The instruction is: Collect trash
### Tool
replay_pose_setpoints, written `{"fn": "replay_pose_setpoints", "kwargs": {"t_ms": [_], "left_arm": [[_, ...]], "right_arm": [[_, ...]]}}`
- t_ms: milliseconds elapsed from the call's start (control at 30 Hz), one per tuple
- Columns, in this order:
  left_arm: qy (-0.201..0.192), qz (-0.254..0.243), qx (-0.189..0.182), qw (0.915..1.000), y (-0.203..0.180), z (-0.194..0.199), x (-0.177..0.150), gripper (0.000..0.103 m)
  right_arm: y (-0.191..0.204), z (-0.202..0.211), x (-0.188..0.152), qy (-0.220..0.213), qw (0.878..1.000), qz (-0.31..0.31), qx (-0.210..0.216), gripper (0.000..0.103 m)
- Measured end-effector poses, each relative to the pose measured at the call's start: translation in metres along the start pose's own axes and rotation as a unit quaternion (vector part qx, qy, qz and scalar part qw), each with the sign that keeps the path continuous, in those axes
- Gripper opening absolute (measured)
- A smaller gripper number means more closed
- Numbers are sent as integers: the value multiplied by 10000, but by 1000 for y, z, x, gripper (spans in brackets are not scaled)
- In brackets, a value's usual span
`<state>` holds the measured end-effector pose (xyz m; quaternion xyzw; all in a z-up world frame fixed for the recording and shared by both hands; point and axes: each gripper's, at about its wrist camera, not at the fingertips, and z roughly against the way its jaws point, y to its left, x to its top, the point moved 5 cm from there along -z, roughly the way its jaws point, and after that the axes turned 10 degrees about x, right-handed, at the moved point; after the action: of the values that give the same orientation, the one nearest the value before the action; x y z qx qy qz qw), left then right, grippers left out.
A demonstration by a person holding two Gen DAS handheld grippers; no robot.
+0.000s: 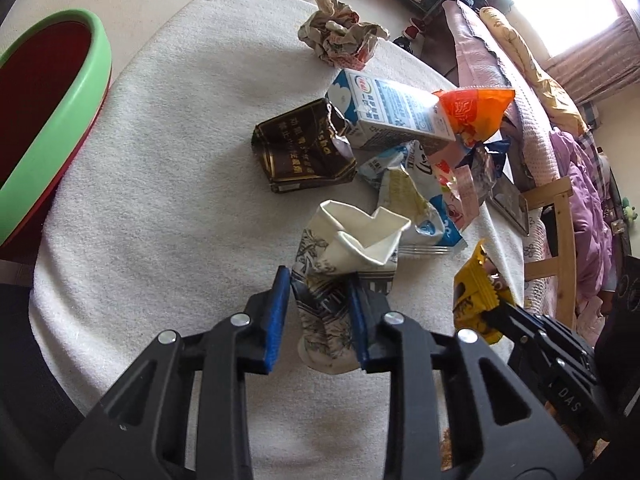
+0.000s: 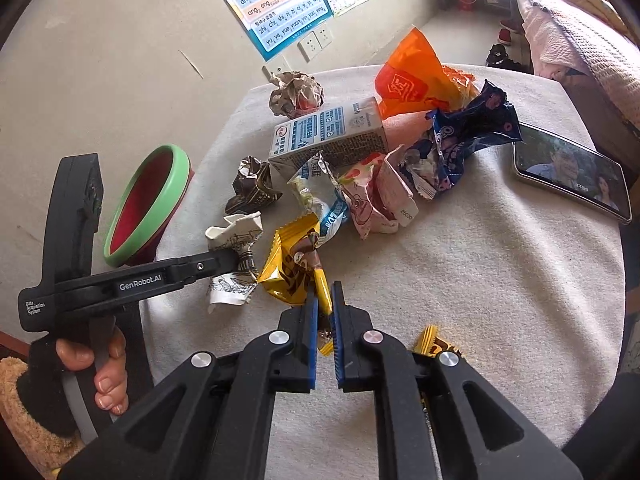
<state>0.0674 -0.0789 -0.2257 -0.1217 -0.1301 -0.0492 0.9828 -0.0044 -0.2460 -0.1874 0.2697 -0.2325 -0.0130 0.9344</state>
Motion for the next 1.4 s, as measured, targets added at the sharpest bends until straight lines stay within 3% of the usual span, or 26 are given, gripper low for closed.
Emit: {"fn": "replay_pose_setpoints", "kwargs": {"t_ms": [467, 1400], "left_arm": [[-282, -206, 236, 9991, 11, 20, -6, 27], [-653, 396, 452, 9961, 60, 54, -4, 27]], "right_arm": [[5, -4, -3, 64, 10000, 16, 41, 8], [72, -21, 4, 260, 9952, 838, 435, 8]]}}
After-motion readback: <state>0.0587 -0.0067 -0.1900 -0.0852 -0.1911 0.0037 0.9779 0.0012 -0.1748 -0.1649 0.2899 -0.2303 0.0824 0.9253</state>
